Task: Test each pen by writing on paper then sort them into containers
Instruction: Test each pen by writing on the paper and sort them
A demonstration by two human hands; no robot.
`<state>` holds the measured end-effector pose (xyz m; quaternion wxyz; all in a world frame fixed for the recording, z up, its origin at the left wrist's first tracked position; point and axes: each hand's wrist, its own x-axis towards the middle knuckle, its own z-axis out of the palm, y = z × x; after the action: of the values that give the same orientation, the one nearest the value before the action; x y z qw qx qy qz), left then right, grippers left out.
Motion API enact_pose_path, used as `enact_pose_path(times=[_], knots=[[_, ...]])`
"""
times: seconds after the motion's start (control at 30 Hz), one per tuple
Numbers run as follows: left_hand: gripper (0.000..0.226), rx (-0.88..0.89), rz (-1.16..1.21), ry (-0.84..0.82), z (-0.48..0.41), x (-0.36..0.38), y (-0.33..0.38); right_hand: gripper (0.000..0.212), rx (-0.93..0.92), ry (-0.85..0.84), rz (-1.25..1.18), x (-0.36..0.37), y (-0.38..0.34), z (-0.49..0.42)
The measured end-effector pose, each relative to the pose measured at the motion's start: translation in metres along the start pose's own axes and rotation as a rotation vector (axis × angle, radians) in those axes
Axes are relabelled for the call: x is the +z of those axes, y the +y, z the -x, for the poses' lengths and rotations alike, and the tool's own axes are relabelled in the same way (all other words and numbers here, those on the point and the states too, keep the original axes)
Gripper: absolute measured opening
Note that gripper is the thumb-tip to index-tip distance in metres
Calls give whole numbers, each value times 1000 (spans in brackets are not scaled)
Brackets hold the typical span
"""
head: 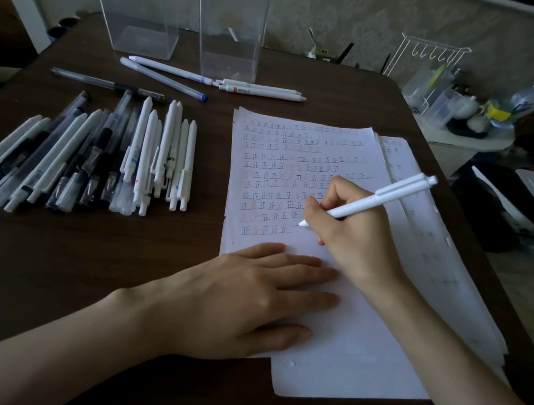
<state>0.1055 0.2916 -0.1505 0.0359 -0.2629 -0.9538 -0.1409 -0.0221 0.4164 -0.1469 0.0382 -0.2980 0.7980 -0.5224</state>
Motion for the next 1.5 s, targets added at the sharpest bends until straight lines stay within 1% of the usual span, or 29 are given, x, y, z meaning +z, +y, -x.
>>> enact_pose_path(times=[0.17,0.3,0.5,0.67,0.83,1.0,1.13,1.23,1.3,1.37,1.47,1.5], knots=[[50,-23,6,4,1,1,0,40,2,1,2,0,-2,0],[50,-18,14,-3,0,0,0,38,2,3,-24,-2,-3,0],[50,-14,26,1,0,0,-1,39,-11,23,1,0,-2,-1],[49,-2,14,7,0,-1,-1,39,-9,-40,-11,0,-2,0],[48,2,15,17,0,-1,-1,38,-3,-39,-21,1,-2,1],[49,4,23,12,0,1,-1,37,9,-78,-15,0,-6,3],[48,8,28,24,0,0,-3,41,16,-15,-2,1,-2,0],[44,7,50,33,2,-2,-3,39,19,-40,-36,0,-2,0],[40,7,53,68,2,-4,-2,32,24,-69,-137,-2,-6,1],[37,-19,58,150,2,-8,-2,25,41,-88,-204,-3,-8,1],[38,-137,142,304,4,-15,-4,14,14,-88,-183,-5,-6,2],[42,-202,204,342,5,-17,-5,17,-6,-100,-165,-5,-6,2]])
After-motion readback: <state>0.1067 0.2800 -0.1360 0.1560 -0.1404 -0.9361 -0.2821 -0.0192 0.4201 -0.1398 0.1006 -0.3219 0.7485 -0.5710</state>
